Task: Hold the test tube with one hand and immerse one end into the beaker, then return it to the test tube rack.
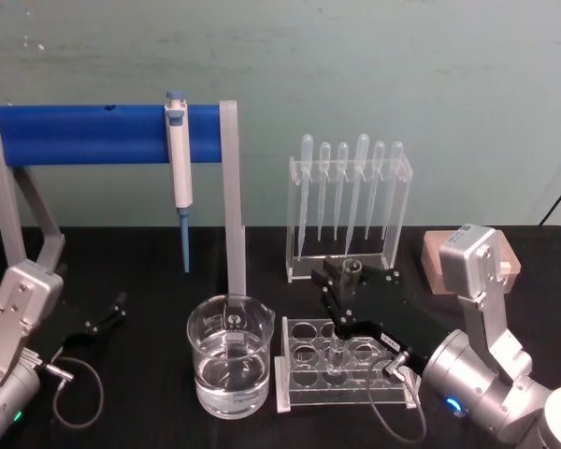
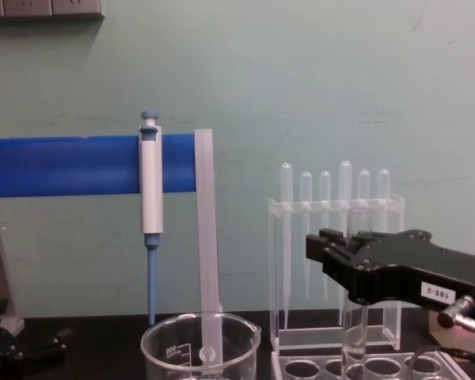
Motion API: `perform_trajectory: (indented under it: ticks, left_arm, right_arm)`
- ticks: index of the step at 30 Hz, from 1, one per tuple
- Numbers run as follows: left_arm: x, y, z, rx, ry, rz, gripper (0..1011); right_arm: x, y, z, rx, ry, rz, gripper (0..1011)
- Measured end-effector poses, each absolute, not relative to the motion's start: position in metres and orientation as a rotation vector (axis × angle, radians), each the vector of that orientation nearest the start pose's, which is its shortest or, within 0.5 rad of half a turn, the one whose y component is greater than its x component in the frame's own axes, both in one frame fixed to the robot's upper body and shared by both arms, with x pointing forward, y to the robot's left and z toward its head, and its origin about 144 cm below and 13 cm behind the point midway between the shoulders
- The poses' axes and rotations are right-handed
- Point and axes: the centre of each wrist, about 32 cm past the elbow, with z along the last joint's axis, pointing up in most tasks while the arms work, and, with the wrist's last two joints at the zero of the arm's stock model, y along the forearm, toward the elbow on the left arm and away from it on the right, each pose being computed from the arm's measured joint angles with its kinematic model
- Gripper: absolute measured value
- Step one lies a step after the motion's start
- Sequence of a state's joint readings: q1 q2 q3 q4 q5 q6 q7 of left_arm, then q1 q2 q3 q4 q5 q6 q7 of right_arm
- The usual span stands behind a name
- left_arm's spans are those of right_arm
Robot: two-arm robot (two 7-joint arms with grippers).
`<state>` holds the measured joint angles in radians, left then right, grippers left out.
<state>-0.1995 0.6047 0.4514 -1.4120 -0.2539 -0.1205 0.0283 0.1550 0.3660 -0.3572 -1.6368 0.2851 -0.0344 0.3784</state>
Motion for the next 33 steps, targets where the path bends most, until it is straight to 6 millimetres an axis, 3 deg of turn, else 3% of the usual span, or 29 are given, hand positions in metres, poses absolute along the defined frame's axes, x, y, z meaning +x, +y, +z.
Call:
perform_trajectory:
  ticks: [19,33]
  left_arm:
    - [0.489,0.31,1.14,0.304,-0.285,1.248,1000]
    - [0.489,0.31,1.14,0.304,-0.285,1.248,1000]
  right_arm:
    - [0.485,-0.219,1.178,-0.014,-0.131,-0.833,139]
    - [0.485,-0.219,1.181,-0.012,-0.134,-0.838,539]
